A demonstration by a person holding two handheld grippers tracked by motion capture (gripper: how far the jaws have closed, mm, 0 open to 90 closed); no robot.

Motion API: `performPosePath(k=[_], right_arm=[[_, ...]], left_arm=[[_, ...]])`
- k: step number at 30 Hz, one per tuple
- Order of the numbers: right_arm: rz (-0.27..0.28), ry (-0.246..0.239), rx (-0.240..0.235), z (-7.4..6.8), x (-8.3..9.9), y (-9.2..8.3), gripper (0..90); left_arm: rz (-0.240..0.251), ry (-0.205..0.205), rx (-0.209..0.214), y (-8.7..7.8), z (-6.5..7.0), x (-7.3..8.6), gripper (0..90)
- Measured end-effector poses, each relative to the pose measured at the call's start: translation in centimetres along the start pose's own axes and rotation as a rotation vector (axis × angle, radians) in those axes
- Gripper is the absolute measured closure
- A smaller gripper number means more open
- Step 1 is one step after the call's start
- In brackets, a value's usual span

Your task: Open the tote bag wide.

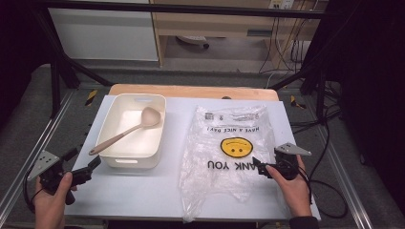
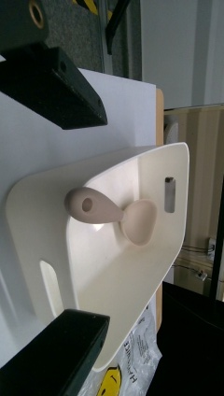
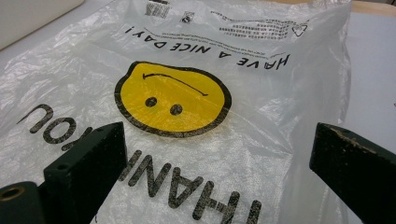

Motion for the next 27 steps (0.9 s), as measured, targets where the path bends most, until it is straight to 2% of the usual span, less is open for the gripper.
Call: performPosePath(k=[9,13,17,24,27], right_arm=[[-0.008,-0.006,-0.009,-0.4,-0.7,0.1,5.2],[0.022,-0.007,-0.010,-0.4,-1.3,0.1,5.3],[0.027,0.001,-0.016,-0.4,-1.3,0.2,4.9],[0.032,0.003,0.007,0.5,-1.8,0.6,7.6],[0.041,0.009,0.024,1.3,-2.4,1.0,9.2]], left_arm=[[-0.014,0.005,0.013,0.1,0.3,0.0,4.7],[0.009,-0.014,0.025,0.0,0.4,-0.3,4.8],[0.007,-0.011,0.026,0.1,0.5,-0.3,4.8],[0.006,-0.007,0.018,0.3,0.5,-0.2,4.8],[0.001,0.002,0.008,0.2,0.4,-0.2,4.9]])
Point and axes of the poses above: each handheld gripper's, and its own axes: y roughly forward along the jaws, x roughly out of its underside, z roughly to its right, the point moved 4 cm from there along y, roughly forward along the jaws, and after that the axes turned 5 degrees about z, right-handed, at the moved point
